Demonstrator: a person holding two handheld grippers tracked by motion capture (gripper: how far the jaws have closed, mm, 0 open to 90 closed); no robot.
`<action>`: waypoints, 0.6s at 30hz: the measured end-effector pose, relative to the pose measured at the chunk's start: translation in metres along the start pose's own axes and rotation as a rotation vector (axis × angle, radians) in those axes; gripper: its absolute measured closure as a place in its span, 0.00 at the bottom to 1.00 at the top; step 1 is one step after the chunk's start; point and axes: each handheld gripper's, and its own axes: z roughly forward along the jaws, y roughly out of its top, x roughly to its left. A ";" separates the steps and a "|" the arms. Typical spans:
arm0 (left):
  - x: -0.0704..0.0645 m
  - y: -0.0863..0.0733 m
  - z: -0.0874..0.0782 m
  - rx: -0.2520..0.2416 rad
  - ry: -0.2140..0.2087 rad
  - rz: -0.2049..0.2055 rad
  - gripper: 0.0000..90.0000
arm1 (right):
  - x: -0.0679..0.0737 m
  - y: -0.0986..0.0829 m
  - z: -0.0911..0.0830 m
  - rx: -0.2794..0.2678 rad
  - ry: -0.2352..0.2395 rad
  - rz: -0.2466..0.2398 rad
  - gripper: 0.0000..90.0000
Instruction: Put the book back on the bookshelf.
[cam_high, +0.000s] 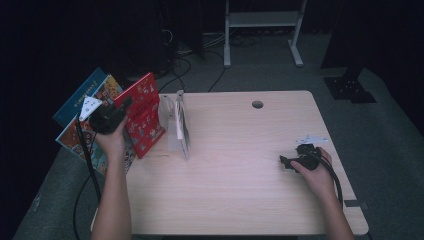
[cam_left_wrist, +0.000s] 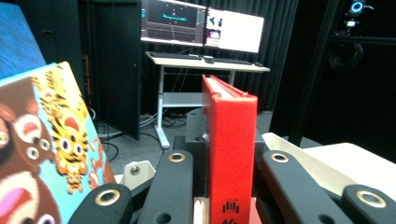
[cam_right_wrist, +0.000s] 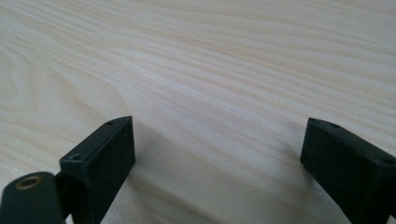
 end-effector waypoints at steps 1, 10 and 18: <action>0.000 0.000 0.000 0.004 0.000 0.001 0.88 | 0.000 0.000 0.000 0.000 0.000 0.000 0.10; -0.001 -0.007 -0.001 0.059 0.012 -0.002 0.88 | 0.000 0.000 0.000 0.001 0.000 0.000 0.10; -0.001 -0.003 -0.005 0.103 0.010 0.004 0.86 | 0.000 0.000 0.000 0.000 0.000 0.000 0.10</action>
